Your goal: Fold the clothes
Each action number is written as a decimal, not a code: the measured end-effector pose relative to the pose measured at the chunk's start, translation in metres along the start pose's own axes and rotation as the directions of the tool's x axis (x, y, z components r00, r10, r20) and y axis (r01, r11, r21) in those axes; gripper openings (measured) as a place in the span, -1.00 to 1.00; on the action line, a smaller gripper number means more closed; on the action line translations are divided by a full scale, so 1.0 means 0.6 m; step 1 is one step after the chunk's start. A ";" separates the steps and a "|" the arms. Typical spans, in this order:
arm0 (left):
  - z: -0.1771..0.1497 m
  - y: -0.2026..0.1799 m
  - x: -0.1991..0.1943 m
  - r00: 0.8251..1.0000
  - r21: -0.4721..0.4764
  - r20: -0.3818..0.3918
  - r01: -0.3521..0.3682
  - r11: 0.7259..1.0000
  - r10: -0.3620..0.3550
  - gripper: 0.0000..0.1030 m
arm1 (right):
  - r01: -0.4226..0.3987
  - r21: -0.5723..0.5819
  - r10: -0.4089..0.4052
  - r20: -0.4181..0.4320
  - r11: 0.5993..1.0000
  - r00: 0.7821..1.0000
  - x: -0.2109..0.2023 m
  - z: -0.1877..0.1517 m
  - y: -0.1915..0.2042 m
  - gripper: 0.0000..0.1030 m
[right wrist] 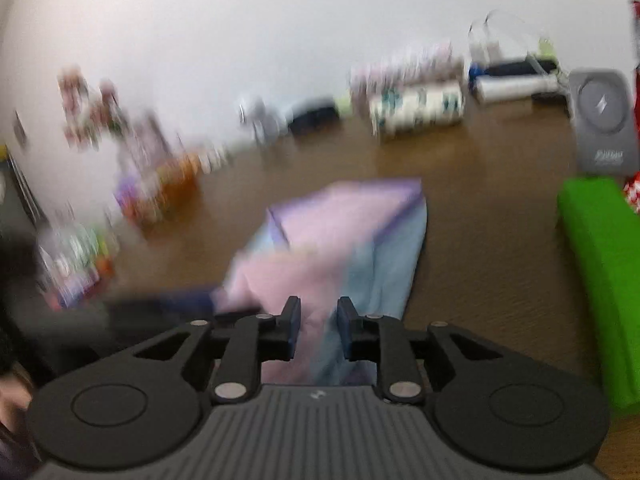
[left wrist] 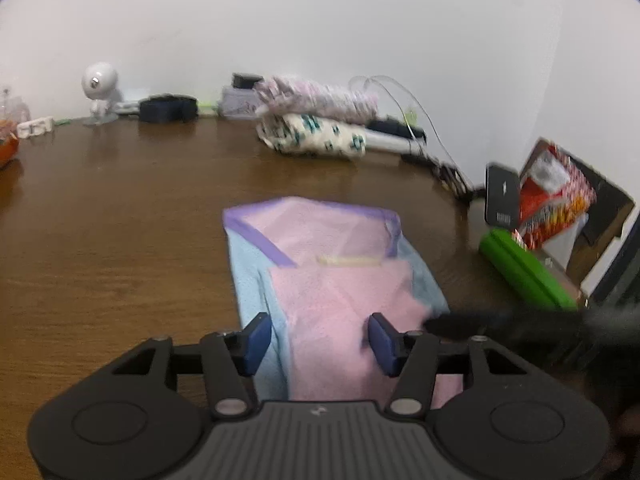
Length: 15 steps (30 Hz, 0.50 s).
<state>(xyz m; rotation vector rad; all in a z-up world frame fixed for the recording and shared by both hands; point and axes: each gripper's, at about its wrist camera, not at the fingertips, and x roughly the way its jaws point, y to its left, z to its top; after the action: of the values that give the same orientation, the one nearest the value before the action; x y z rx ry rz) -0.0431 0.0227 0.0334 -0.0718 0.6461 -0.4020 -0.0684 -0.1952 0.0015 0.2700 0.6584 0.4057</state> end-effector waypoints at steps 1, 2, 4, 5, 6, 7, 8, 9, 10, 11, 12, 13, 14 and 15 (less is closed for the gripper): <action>0.004 0.001 -0.011 1.000 0.001 0.025 0.000 1.000 0.000 -0.02 | 0.017 -0.015 -0.017 -0.024 1.000 1.000 0.008 -0.004 0.004 -0.51; 0.008 0.001 -0.022 0.999 0.004 0.048 0.002 1.000 -0.002 -0.04 | 0.014 -0.008 -0.014 -0.021 1.000 1.000 0.004 -0.003 0.002 -0.50; 0.011 -0.008 -0.028 0.998 0.025 0.062 0.024 0.999 -0.025 -0.18 | 0.004 0.004 -0.004 0.004 1.000 1.000 -0.012 0.002 0.002 -0.48; 0.011 -0.015 -0.025 0.998 0.040 0.056 0.030 0.999 -0.032 -0.29 | 0.004 0.004 -0.004 0.008 1.000 1.000 -0.023 0.000 0.002 -0.32; 0.008 -0.024 -0.013 0.999 0.055 0.029 0.022 0.998 -0.023 -0.46 | 0.004 0.004 -0.004 0.012 1.000 1.000 -0.033 -0.002 0.003 -0.19; 0.004 -0.028 0.001 1.000 0.063 -0.003 0.007 0.998 -0.007 -0.62 | 0.004 0.003 -0.004 0.015 1.000 1.000 -0.044 -0.004 0.003 -0.16; 0.000 -0.031 0.011 1.000 0.067 -0.026 -0.004 0.998 0.006 -0.63 | 0.004 0.005 -0.004 0.018 1.000 1.000 -0.053 -0.006 0.003 -0.15; -0.003 -0.030 0.013 1.000 0.060 -0.028 -0.009 0.998 0.010 -0.61 | -0.004 0.019 0.004 0.007 1.000 1.000 -0.048 -0.010 0.002 -0.15; -0.006 -0.029 0.014 0.999 0.053 -0.029 -0.013 0.998 0.015 -0.58 | -0.012 0.034 0.012 -0.003 0.999 1.000 -0.044 -0.014 0.001 -0.15; -0.010 -0.028 0.016 0.999 0.047 -0.031 -0.018 0.999 0.019 -0.57 | -0.019 0.048 0.020 -0.013 0.999 1.000 -0.040 -0.018 0.000 -0.14; -0.012 -0.027 0.016 0.999 0.041 -0.033 -0.022 0.999 0.024 -0.57 | -0.026 0.063 0.028 -0.024 0.998 0.999 -0.035 -0.022 -0.001 -0.19; -0.013 -0.027 0.013 0.999 0.036 -0.034 -0.026 0.999 0.028 -0.57 | -0.035 0.079 0.038 -0.033 0.996 0.999 -0.031 -0.025 -0.003 -0.26; -0.014 -0.027 0.010 0.999 0.033 -0.035 -0.030 0.999 0.031 -0.57 | -0.062 0.109 0.066 -0.032 0.992 0.997 -0.029 -0.025 -0.009 -0.64; -0.014 -0.028 0.009 0.999 0.032 -0.036 -0.034 0.999 0.035 -0.57 | -0.088 0.141 0.093 -0.032 0.986 0.995 -0.027 -0.024 -0.014 -0.85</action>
<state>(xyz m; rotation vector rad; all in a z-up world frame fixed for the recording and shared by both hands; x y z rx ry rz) -0.0501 0.0058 0.0266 -0.0231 0.6760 -0.3813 -0.0868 -0.2083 -0.0043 0.4267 0.7148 0.4533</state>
